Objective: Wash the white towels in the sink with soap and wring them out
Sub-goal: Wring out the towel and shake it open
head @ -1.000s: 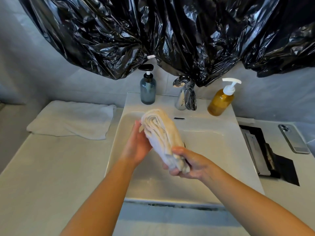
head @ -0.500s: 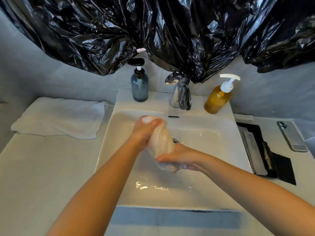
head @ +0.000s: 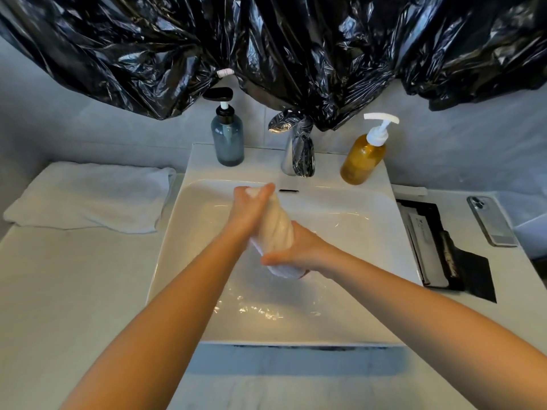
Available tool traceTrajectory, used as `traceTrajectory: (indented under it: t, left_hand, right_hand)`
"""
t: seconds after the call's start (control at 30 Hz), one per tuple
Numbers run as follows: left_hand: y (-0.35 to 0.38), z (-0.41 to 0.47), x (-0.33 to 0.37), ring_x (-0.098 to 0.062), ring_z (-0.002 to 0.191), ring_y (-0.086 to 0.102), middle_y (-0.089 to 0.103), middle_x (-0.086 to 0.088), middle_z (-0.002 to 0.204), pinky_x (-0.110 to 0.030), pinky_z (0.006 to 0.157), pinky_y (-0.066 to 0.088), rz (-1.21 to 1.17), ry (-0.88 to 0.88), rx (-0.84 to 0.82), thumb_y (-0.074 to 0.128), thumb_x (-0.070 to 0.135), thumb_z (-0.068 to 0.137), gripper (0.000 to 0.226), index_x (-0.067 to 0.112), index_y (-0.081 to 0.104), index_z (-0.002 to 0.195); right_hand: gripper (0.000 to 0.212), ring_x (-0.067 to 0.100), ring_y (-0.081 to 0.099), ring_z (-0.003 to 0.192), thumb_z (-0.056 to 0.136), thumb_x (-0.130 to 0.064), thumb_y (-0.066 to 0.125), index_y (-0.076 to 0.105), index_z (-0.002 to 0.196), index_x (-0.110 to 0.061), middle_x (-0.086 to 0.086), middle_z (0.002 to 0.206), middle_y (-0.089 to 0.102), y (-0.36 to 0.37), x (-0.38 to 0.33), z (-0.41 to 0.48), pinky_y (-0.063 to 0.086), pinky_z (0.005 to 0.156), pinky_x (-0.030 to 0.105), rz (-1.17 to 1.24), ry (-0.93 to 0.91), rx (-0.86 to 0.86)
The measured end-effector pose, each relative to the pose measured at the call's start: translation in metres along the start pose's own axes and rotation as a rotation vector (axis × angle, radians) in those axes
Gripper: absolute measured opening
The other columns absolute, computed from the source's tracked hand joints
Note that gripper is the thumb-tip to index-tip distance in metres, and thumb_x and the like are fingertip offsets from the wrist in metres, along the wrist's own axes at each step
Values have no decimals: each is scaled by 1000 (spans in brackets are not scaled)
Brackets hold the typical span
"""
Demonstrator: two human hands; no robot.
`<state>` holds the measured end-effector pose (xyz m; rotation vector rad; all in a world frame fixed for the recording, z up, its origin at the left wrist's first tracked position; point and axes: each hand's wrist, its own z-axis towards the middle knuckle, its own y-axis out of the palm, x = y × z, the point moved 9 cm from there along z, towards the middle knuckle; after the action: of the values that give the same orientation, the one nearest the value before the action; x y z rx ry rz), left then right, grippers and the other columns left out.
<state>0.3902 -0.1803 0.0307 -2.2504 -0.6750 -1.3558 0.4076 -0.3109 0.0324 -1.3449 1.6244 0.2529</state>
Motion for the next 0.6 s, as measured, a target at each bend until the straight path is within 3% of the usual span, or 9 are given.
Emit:
traceTrajectory:
  t: [0.07,0.1,0.17,0.2,0.27,0.33,0.4,0.5,0.6]
  left_hand:
    - [3,-3,-2,-29,115,58,61,-16,126,-46,98,47,-303,-58,-252,62,50,87,63,6,52,131]
    - [3,-5,-3,-31,117,57,63,-16,123,-49,103,44,-451,-75,-354,59,48,89,55,8,58,127]
    - [5,-7,-4,-35,117,58,66,-13,120,-52,104,41,-695,-72,-483,68,52,80,53,18,62,120]
    - [10,-10,-3,-35,118,60,65,-12,124,-54,102,43,-757,-61,-525,78,56,70,63,23,61,121]
    - [23,-13,4,-34,116,62,65,-10,127,-56,97,48,-775,-1,-593,86,61,56,79,29,61,123]
    - [25,-15,15,-28,99,70,71,-7,109,-47,86,57,-736,26,-600,92,54,49,72,25,67,110]
    - [20,-15,25,-23,80,71,68,-5,86,-36,72,59,-649,9,-559,93,36,51,51,20,66,91]
    - [19,-11,31,-23,74,65,63,-5,72,-36,74,55,-444,-32,-444,72,21,78,15,18,58,83]
    - [23,-5,32,-26,76,61,64,-7,72,-40,78,52,-225,-24,-286,72,22,79,13,17,61,83]
  right_hand:
    - [53,7,65,66,73,-31,85,58,118,-19,-4,82,69,1,7,-10,50,51,24,283,31,-141]
    - [58,10,63,62,70,-31,87,57,119,-18,-1,79,68,4,11,-16,48,49,24,426,82,-223]
    - [87,15,63,65,45,-44,96,57,116,-14,4,84,68,23,14,-26,48,47,24,687,173,-442]
    - [94,16,63,66,37,-47,98,58,114,-11,4,88,69,34,12,-30,49,46,23,799,196,-556]
    - [96,15,66,71,39,-48,99,59,115,-7,5,95,70,50,6,-36,54,49,24,971,175,-700]
    - [92,18,68,76,43,-45,99,63,119,-6,9,103,71,53,2,-40,60,60,31,1081,133,-737]
    - [95,21,69,78,39,-43,100,66,118,-4,12,104,71,44,4,-38,62,67,38,1075,139,-699]
    - [108,17,69,72,25,-49,100,58,117,-10,8,94,72,20,7,-34,60,60,31,821,161,-579]
    - [87,12,66,61,29,-43,99,60,102,-14,3,77,69,5,5,-30,54,52,24,547,187,-467]
